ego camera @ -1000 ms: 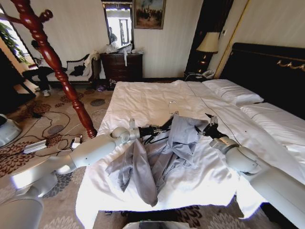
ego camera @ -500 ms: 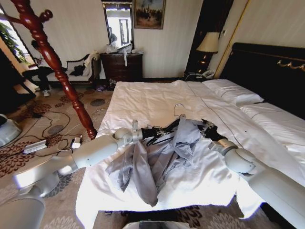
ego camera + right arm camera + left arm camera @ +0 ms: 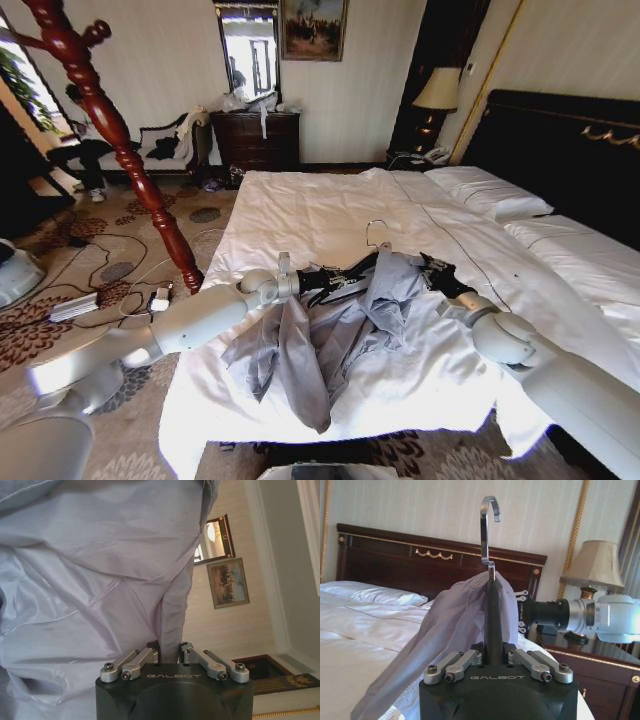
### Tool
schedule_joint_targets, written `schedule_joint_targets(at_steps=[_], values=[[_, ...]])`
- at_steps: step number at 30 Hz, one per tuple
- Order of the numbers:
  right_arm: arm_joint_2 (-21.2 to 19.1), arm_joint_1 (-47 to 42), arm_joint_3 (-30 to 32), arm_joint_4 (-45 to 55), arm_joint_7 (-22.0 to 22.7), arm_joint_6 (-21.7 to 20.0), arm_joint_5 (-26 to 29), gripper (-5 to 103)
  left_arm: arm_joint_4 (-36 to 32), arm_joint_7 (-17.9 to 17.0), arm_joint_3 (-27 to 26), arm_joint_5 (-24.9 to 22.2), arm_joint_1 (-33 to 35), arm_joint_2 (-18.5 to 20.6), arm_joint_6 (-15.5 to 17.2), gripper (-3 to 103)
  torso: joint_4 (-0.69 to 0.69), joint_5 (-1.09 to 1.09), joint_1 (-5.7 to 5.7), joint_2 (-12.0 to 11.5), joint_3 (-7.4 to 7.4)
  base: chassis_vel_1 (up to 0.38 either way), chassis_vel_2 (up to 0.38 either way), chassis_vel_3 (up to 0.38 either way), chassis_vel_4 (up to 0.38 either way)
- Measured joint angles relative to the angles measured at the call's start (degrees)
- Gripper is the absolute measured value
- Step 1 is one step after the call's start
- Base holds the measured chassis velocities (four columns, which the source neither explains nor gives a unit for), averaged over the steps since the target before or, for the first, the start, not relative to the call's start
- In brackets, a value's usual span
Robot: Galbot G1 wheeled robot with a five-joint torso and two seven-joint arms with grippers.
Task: Pick up the clothes from the bed and hang them on the clothes hanger.
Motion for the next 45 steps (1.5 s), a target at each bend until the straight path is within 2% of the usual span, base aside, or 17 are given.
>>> schedule_joint_targets(at_steps=[4, 5, 7, 8, 12, 14, 15, 20, 22, 28, 30, 31, 34, 36, 38, 42, 45], values=[[0.7, -0.5, 0.1, -0.5, 0.5, 0.8, -0.4, 16, -1.4, -2.5, -1.9, -1.0, 0.2, 1.2, 0.6, 26, -0.01, 0.00, 0.00, 0.0, 0.00, 0.000, 0.000, 0.000, 0.000], [0.7, -0.5, 0.1, -0.5, 0.5, 0.8, -0.4, 16, -1.4, -2.5, -1.9, -1.0, 0.2, 1.2, 0.6, 26, -0.01, 0.00, 0.00, 0.0, 0.00, 0.000, 0.000, 0.000, 0.000], [1.3, -0.5, 0.2, -0.8, 1.1, 1.2, -0.5, 15, -2.3, -3.4, -3.6, -1.7, 0.6, 2.8, 0.9, 36, 0.00, 0.00, 0.00, 0.0, 0.00, 0.000, 0.000, 0.000, 0.000], [1.3, -0.5, 0.2, -0.8, 1.1, 1.2, -0.5, 15, -2.3, -3.4, -3.6, -1.7, 0.6, 2.8, 0.9, 36, 0.00, 0.00, 0.00, 0.0, 0.00, 0.000, 0.000, 0.000, 0.000], [2.0, -0.4, 0.1, -1.4, 1.8, 1.4, -0.4, 15, -3.5, -4.5, -7.6, -1.9, 2.7, 6.1, 1.1, 59, 0.00, -0.01, 0.00, 0.0, 0.00, 0.000, 0.000, 0.000, 0.000], [2.1, -0.3, 0.1, -1.5, 1.9, 1.4, -0.4, 15, -3.6, -4.7, -8.0, -1.9, 2.9, 6.4, 1.1, 59, 0.00, -0.01, 0.00, 0.0, 0.00, 0.000, 0.000, 0.000, 0.000], [2.5, -0.1, 0.1, -2.0, 2.5, 1.4, -0.3, 15, -4.1, -5.4, -10.5, -2.0, 4.5, 7.9, 1.1, 70, 0.01, -0.01, 0.00, 0.0, 0.00, 0.000, 0.000, 0.000, 0.000], [3.6, 0.1, 0.1, -2.8, 3.7, 1.4, 0.4, 15, -4.3, -8.2, -14.8, -1.9, 7.6, 10.8, 1.1, 81, 0.03, -0.02, 0.00, 0.0, 0.00, 0.000, 0.000, 0.000, 0.000], [4.3, 0.0, 0.1, -3.2, 4.3, 1.6, 0.5, 15, -3.3, -10.7, -17.0, -1.5, 9.5, 12.0, 1.3, 96, 0.01, -0.01, 0.00, 0.0, 0.00, 0.000, 0.000, 0.000, 0.000], [4.5, -0.1, 0.0, -3.3, 4.6, 2.3, 0.4, 15, -0.7, -12.8, -18.4, -1.4, 11.4, 12.1, 2.0, 100, 0.00, -0.01, 0.00, 0.0, 0.00, 0.000, 0.000, 0.000, 0.000], [4.4, 0.1, -0.1, -3.2, 4.6, 2.5, 0.4, 15, 1.3, -15.3, -18.8, -1.5, 12.1, 11.6, 3.6, 100, 0.00, -0.01, 0.00, 0.0, 0.00, 0.000, 0.000, 0.000, 0.000], [4.4, 0.1, -0.1, -3.2, 4.6, 2.5, 0.4, 15, 1.3, -15.3, -18.8, -1.5, 12.1, 11.6, 3.6, 100, 0.00, -0.01, 0.00, 0.0, 0.00, 0.000, 0.000, 0.000, 0.000], [4.0, 0.0, -0.1, -3.1, 4.7, 2.8, 0.7, 15, 3.6, -20.5, -18.6, -2.8, 12.3, 10.8, 8.3, 100, 0.05, 0.02, 0.00, 0.0, 0.00, 0.000, 0.000, 0.000, 0.000], [4.0, 0.0, -0.1, -3.1, 4.8, 2.9, 0.8, 15, 4.6, -21.2, -18.6, -2.8, 12.4, 10.1, 8.8, 100, 0.05, 0.01, -0.01, 0.0, 0.00, 0.000, 0.000, 0.000, 0.000], [3.9, -0.2, -0.1, -3.1, 5.0, 3.3, 0.6, 15, 8.6, -22.9, -18.6, -3.1, 12.0, 6.6, 10.4, 100, 0.00, 0.00, 0.00, 0.0, 0.00, 0.000, 0.000, 0.000, 0.000], [4.2, 0.0, -0.3, -2.6, 5.0, 3.3, 0.3, 15, 12.0, -23.4, -18.7, -4.5, 11.4, 3.6, 11.7, 100, -0.06, 0.00, 0.01, 0.0, 0.00, 0.000, 0.000, 0.000, 0.000], [4.5, 1.4, -1.8, -2.0, 5.0, 3.3, 0.1, 15, 17.0, -21.9, -18.2, -5.2, 10.8, 0.5, 12.5, 100, 0.05, 0.03, 0.00, 0.0, 0.00, 0.000, 0.000, 0.000, 0.000]])
